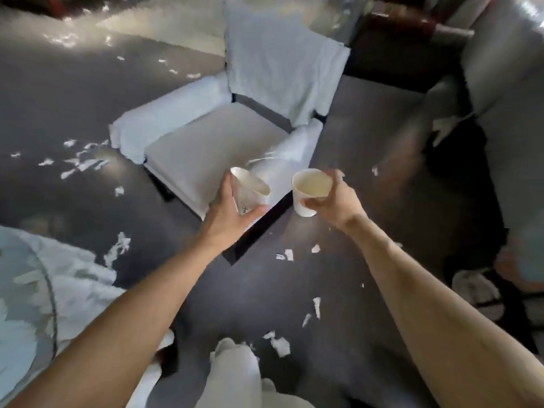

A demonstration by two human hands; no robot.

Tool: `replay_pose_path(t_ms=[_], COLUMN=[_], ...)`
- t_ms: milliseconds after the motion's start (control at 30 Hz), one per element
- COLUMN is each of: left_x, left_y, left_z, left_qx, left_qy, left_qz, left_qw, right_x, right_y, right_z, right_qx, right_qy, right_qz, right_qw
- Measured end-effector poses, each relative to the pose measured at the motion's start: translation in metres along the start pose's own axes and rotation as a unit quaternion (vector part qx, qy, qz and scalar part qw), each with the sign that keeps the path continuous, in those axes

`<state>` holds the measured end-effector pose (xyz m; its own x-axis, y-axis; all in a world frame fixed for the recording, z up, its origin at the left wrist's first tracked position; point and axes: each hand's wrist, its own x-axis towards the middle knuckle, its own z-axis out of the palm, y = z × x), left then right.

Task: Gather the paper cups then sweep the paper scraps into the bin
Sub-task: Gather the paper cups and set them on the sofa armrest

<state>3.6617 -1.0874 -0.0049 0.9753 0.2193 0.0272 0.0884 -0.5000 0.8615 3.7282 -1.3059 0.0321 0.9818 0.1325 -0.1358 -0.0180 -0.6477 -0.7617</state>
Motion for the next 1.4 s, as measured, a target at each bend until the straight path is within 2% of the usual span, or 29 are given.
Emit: replay_pose_path(t_ms=[300,400,600,800,1133,1400], left_x=[0.150,0.216,0.369,0.489,0.693,0.827], left_y=[0.106,0.144,0.224,0.294,0.422,0.460], left_z=[0.218,0.285,0.402,0.524,0.770,0.921], left_qx=[0.031,0.034,0.127,0.095,0.051,0.062], left_qy=[-0.186,-0.218,-0.290,-0.326,-0.328,-0.374], left_qz=[0.136,0.163,0.245,0.218,0.220,0.166], left_qw=[0.973,0.962,0.916,0.915,0.917,0.910], right_x=[0.078,0.132,0.268,0.378,0.596,0.740], right_y=[0.153,0.196,0.250,0.311,0.446,0.554], right_z=[-0.161,-0.211,-0.323,-0.431,-0.645,-0.740], right_qx=[0.035,0.048,0.067,0.063,0.059,0.078], right_qy=[0.163,0.202,0.245,0.264,0.275,0.266], right_qz=[0.135,0.160,0.197,0.211,0.208,0.271], right_qw=[0.977,0.965,0.947,0.939,0.937,0.922])
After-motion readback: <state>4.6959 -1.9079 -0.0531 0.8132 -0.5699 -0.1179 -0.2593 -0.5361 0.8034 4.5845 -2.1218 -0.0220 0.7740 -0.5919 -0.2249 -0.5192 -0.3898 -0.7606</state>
